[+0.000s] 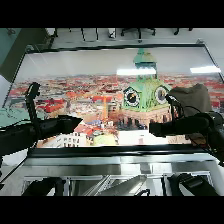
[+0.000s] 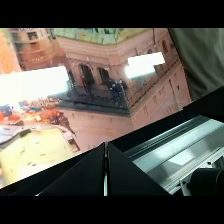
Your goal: Fold the shirts.
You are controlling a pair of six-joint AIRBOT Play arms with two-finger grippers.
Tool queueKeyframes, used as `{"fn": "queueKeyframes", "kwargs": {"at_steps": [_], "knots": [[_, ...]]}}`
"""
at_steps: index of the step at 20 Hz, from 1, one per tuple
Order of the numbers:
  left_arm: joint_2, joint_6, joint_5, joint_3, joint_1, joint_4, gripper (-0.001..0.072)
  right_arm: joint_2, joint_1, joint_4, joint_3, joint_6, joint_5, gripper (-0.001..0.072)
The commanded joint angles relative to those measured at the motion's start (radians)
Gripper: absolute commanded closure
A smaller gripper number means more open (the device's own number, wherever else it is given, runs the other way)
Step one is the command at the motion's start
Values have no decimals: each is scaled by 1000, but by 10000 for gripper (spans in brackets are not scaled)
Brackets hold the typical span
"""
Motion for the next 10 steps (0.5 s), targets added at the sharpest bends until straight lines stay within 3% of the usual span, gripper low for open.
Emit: {"fn": "queueKeyframes", "kwargs": {"at_steps": [1,5,7,9,10], "knots": [[20,1,3,0,13,3,689,-2,1,0,0,0,0,692],[20,2,23,-1,13,66,690,-2,1,0,0,0,0,692],[20,-2,39,0,13,251,690,-2,1,0,0,0,0,692],[18,-64,73,0,21,531,689,-2,1,0,0,0,0,692],[6,-70,86,0,39,668,643,-2,1,0,0,0,0,692]]}}
